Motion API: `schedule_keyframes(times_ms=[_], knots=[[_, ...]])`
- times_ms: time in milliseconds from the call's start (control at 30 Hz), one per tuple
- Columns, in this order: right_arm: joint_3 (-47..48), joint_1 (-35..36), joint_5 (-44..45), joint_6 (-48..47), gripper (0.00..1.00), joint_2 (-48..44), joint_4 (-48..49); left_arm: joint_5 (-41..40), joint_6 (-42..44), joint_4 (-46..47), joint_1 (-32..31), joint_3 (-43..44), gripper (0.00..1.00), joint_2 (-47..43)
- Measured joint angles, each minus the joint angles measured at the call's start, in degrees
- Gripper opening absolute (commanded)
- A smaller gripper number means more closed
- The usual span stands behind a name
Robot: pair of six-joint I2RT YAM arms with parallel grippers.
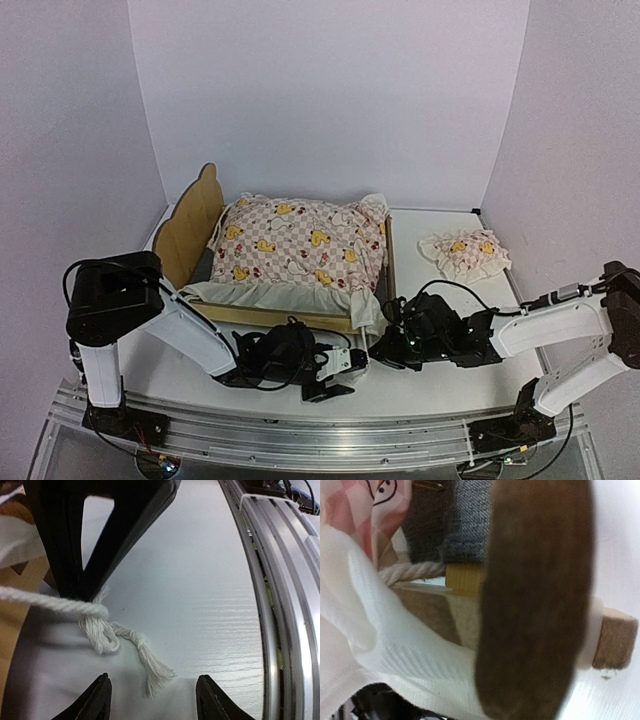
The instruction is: Set up the pet bed
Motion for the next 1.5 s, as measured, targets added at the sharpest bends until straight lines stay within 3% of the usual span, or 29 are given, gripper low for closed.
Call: schedule_keyframes(times_ms=[100, 200, 333, 433, 533, 733, 900, 1033, 1300, 1500], knots=[[0.0, 0.0, 0.21, -0.33, 0.0, 0.0, -0.32, -1.05, -0.55, 0.48, 0.0, 1.5, 0.52, 2.58], [0.0, 0.0, 0.43, -0.64, 0.0, 0.0, -0.4, -1.83, -0.71, 0.55, 0.0, 3.08, 0.41, 3.69], [0.0, 0.0, 0.56, -0.84, 0.0, -0.03, -0.55, -2.19, -0.99, 0.97, 0.0, 3.5, 0.12, 4.4], [0.0, 0.0, 0.76, -1.04, 0.0, -0.47, -0.66, -2.44, -1.03, 0.71, 0.0, 3.5, 0.02, 4.53], [1.16, 0.0, 1.21, -2.68, 0.0, -1.46, -3.8, -2.45, -0.93, 0.3, 0.07, 3.5, 0.01, 4.42], [12.72, -0.51, 4.47, -11.11, 0.0, -5.38, -21.39, 0.89, 0.04, -5.83, 1.16, 1.47, 0.0, -0.6], [19.97, -5.25, 8.15, -17.06, 0.0, -14.15, -33.71, 4.76, 2.91, -13.13, 4.61, -0.19, 0.0, -8.09], [24.43, -9.8, 10.03, -21.97, 0.0, -14.39, -42.38, 6.32, 6.36, -17.69, 6.05, -1.69, 0.0, -12.15], [29.65, -19.3, 6.62, -30.1, 0.0, -9.73, -49.95, 6.96, 12.28, -21.26, 6.28, -4.5, 0.0, -14.39], [33.93, -22.49, 3.55, -33.79, 0.0, -8.76, -52.12, 7.18, 15.7, -21.68, 6.69, -4.5, 0.0, -14.41]])
